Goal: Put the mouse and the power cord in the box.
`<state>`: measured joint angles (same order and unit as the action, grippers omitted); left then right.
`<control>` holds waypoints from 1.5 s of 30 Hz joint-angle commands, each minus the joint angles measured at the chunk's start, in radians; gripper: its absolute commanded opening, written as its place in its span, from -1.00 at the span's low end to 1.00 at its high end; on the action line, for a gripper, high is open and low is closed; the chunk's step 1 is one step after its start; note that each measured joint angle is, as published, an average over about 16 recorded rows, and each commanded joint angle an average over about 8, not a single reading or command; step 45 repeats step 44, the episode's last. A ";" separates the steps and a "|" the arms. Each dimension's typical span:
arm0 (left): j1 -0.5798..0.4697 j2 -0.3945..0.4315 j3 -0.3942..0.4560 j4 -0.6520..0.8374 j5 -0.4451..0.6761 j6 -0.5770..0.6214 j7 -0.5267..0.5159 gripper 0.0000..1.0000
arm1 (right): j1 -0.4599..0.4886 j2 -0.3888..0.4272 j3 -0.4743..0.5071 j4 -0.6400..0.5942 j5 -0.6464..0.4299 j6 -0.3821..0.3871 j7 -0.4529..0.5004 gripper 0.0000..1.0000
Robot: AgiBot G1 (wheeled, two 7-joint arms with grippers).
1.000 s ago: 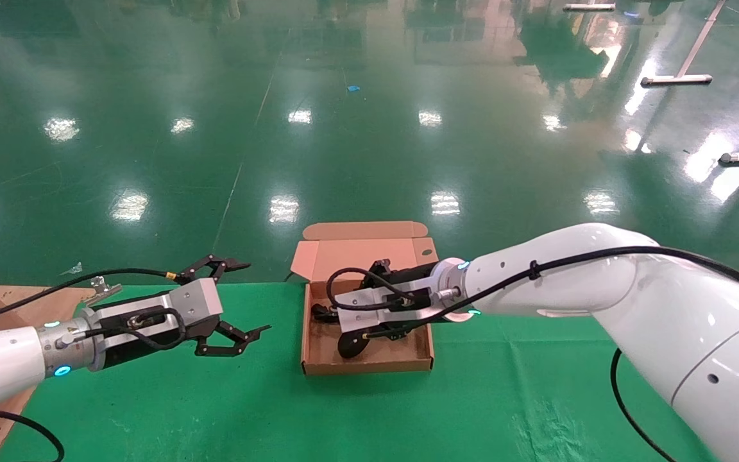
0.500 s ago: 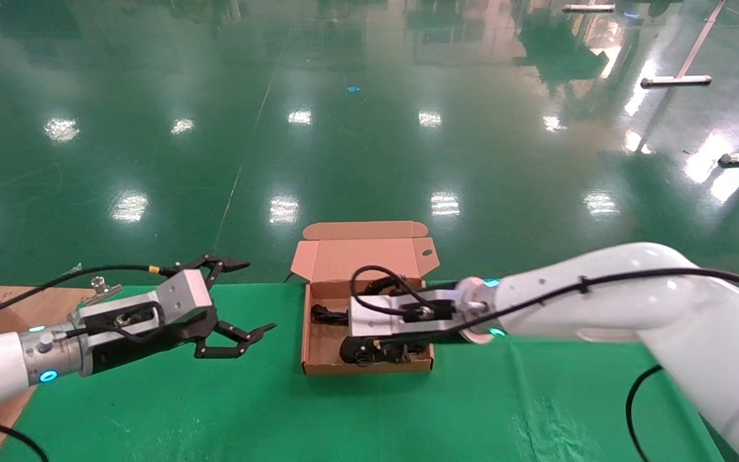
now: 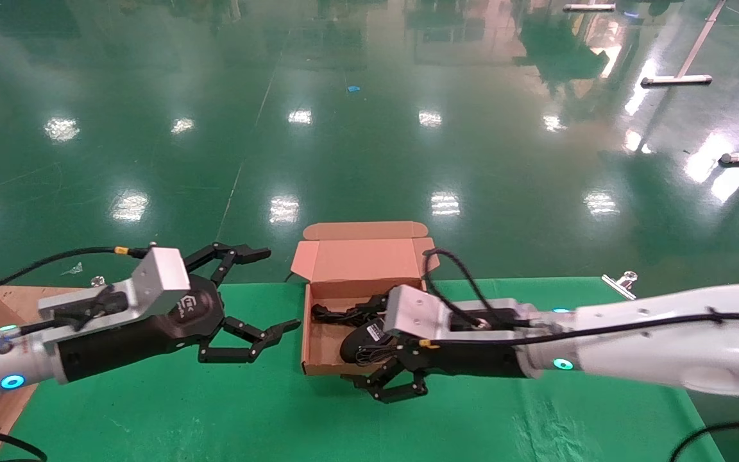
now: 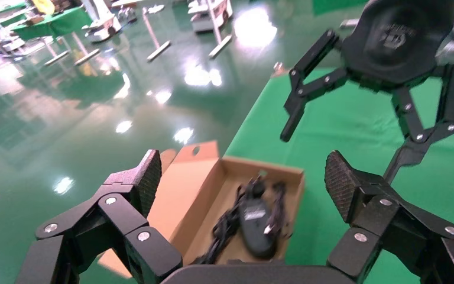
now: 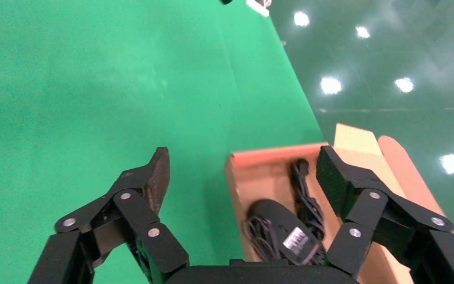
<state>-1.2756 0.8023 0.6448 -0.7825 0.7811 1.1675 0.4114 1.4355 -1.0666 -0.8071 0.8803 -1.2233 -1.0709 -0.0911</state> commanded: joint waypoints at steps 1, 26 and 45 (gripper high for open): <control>0.011 -0.010 -0.020 -0.027 -0.003 0.018 -0.033 1.00 | -0.020 0.025 0.029 0.022 0.027 -0.024 0.015 1.00; 0.149 -0.142 -0.271 -0.372 -0.037 0.243 -0.444 1.00 | -0.271 0.342 0.396 0.304 0.370 -0.319 0.209 1.00; 0.212 -0.202 -0.386 -0.528 -0.054 0.347 -0.617 1.00 | -0.380 0.480 0.557 0.426 0.521 -0.448 0.285 1.00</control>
